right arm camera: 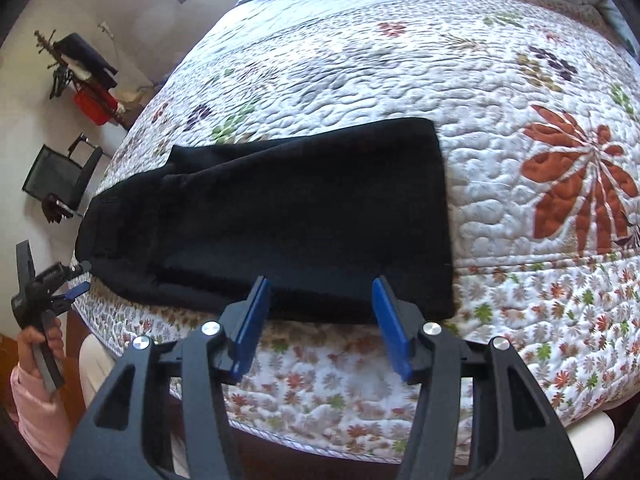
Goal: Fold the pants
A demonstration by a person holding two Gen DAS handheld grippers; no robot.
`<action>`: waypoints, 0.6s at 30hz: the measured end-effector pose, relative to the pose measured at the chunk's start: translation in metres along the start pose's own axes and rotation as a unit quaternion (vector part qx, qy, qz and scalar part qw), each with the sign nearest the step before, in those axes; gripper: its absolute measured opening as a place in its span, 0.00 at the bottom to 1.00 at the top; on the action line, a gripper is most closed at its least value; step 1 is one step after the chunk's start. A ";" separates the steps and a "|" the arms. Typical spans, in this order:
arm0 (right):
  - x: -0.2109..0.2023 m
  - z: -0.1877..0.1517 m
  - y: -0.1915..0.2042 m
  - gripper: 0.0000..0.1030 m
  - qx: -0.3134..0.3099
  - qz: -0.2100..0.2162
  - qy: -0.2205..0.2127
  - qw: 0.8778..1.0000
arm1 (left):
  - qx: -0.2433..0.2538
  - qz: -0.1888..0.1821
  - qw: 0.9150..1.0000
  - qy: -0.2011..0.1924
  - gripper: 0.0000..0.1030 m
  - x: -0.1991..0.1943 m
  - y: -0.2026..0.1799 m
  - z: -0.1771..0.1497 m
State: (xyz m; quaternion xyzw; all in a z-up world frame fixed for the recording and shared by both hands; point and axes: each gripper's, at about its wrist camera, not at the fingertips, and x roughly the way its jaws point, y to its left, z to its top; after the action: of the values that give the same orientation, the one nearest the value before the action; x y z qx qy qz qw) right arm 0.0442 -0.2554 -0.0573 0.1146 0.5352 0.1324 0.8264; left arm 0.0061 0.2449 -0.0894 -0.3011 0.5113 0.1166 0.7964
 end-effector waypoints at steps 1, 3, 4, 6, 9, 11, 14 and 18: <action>0.003 0.000 0.004 0.52 -0.004 0.000 0.002 1.000 | -0.012 -0.007 1.000 0.004 0.66 0.002 0.008 0.004; 0.007 0.001 0.013 0.53 -0.016 0.000 0.008 1.000 | -0.049 -0.048 0.998 0.012 0.66 0.009 0.026 0.017; 0.011 0.000 0.017 0.55 -0.022 -0.004 0.011 1.000 | -0.062 -0.062 0.996 0.015 0.66 0.010 0.032 0.020; 0.016 -0.001 0.021 0.55 -0.028 -0.013 0.017 0.999 | -0.092 -0.101 0.990 0.019 0.66 0.014 0.040 0.030; 0.023 -0.004 0.018 0.55 -0.023 -0.023 0.026 0.999 | -0.130 -0.136 0.982 0.024 0.65 0.026 0.049 0.041; 0.026 -0.005 0.015 0.55 -0.019 -0.021 0.027 0.999 | -0.155 -0.149 0.976 0.035 0.65 0.038 0.050 0.046; 0.029 -0.006 0.015 0.56 -0.025 -0.023 0.027 0.999 | -0.184 -0.168 0.968 0.037 0.52 0.048 0.053 0.047; 0.033 -0.006 0.015 0.58 -0.025 -0.023 0.029 0.999 | -0.200 -0.199 0.959 0.020 0.22 0.042 0.053 0.036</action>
State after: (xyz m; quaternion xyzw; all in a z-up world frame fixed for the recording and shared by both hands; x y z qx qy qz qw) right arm 0.0503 -0.2297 -0.0831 0.0776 0.5578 0.1296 0.8161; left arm 0.0257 0.3034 -0.1347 -0.5518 0.4235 0.0495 0.7167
